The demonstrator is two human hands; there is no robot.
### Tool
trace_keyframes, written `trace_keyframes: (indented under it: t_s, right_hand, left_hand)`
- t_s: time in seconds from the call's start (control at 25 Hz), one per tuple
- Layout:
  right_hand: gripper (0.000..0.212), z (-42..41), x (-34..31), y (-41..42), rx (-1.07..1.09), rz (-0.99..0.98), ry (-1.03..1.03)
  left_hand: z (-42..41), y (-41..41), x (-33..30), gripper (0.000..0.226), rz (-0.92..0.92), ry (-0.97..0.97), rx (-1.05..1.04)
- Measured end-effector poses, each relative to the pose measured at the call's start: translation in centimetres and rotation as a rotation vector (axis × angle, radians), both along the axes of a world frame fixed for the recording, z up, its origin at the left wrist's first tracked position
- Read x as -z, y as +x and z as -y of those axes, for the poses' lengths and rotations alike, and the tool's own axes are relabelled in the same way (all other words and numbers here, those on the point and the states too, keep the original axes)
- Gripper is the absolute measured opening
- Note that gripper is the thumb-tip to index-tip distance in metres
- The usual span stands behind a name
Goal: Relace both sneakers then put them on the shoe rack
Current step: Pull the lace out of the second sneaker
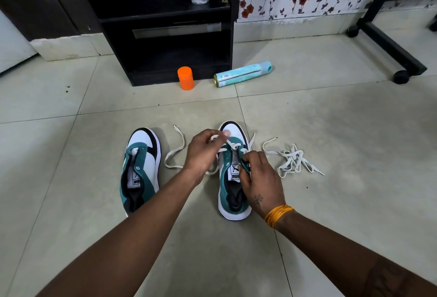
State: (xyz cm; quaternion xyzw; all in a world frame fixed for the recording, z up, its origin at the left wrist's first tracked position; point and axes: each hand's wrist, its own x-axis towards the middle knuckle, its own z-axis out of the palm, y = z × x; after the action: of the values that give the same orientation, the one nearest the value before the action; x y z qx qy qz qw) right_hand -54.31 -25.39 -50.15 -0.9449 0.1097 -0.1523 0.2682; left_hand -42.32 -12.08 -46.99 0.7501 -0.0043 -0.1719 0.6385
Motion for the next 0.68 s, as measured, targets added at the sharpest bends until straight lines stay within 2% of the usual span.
trace_keyframes:
  t_s: [0.12,0.2,0.24,0.32,0.36,0.4,0.52,0.64,0.68]
  right_hand:
    - [0.015,0.0,0.1,0.1,-0.006,0.001,0.004]
    - [0.015,0.0,0.1,0.0,-0.007,-0.004,0.003]
    - [0.015,0.1,0.1,0.0,-0.004,-0.007,-0.002]
    - [0.015,0.1,0.1,0.0,-0.002,-0.010,-0.008]
    - [0.015,0.1,0.1,0.0,-0.004,-0.011,-0.010]
    - [0.015,0.1,0.1,0.0,-0.006,-0.012,-0.011]
    - [0.016,0.0,0.1,0.0,-0.001,-0.010,-0.003]
    - [0.016,0.0,0.1,0.0,0.001,-0.012,-0.005]
    - [0.016,0.0,0.1,0.0,0.002,-0.014,-0.006]
  left_hand:
    - [0.7,-0.6,0.7,0.018,0.153,0.145,0.136]
    - [1.4,-0.5,1.0,0.010,0.186,0.161,0.028]
    - [1.6,-0.4,0.9,0.007,0.124,0.087,-0.086]
    - [1.6,-0.2,0.6,0.018,-0.117,-0.178,-0.355]
    - [1.4,-0.1,0.7,0.020,-0.209,-0.272,-0.416]
    - [1.2,0.0,0.8,0.021,-0.235,-0.282,-0.410]
    - [0.6,-0.5,0.8,0.036,-0.139,-0.133,-0.159]
    - [0.9,-1.0,0.5,0.009,-0.005,-0.020,-0.002]
    - [1.1,-1.1,0.4,0.014,0.038,0.051,-0.017]
